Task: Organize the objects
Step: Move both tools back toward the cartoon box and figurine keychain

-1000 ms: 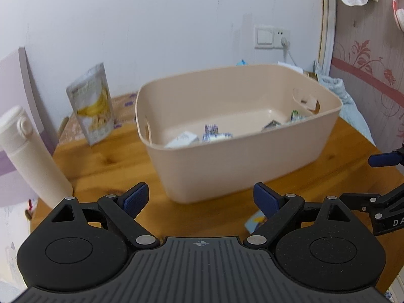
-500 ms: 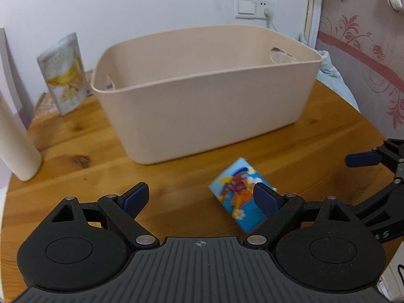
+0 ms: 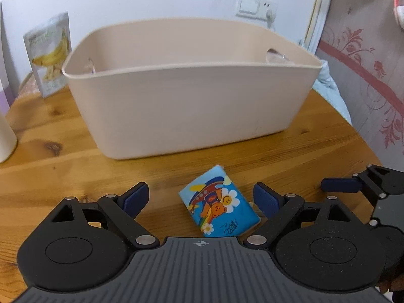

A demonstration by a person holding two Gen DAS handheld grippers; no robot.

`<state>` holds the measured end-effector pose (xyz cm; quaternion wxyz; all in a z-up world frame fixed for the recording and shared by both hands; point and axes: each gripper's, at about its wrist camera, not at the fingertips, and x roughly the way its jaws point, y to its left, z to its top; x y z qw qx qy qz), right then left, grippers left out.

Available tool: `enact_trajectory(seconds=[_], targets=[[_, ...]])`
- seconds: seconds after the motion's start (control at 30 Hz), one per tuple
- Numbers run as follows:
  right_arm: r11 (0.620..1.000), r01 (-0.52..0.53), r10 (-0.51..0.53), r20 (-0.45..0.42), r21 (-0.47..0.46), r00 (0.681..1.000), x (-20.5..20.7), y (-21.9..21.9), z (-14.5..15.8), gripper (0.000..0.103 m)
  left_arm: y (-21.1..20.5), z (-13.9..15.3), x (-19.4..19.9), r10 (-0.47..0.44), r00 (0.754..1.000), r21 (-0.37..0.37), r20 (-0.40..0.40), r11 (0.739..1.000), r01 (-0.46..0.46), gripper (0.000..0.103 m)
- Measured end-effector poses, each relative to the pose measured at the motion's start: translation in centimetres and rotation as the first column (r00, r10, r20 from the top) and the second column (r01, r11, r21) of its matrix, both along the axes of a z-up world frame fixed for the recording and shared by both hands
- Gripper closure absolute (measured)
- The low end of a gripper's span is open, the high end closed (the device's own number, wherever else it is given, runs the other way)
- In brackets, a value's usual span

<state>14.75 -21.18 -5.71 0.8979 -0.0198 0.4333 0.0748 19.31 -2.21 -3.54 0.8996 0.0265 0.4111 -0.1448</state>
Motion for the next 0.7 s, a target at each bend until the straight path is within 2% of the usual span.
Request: enact_trajectory(seconds=[0.27,0.37,0.7], targets=[[1.000,-0.011,0.011,0.007,-0.022,1.000,0.3,0.4,0.0,0.000,0.8,-1.4,1.1,0.026,0.997,-0.035,-0.075,0.999,-0.029,0.012],[1.000,-0.014,0.014,0.010,-0.028,1.000,0.4,0.7,-0.1,0.000,1.5,-1.6,1.0,0.047,0.996,-0.004,-0.075,0.999,-0.047,0.012],[0.997,-0.069,0.069,0.013,-0.020,0.998,0.7,2.1,0.0,0.000,4.1,-1.4,1.3,0.118,0.990,-0.025,-0.078,0.992,-0.120,0.012]])
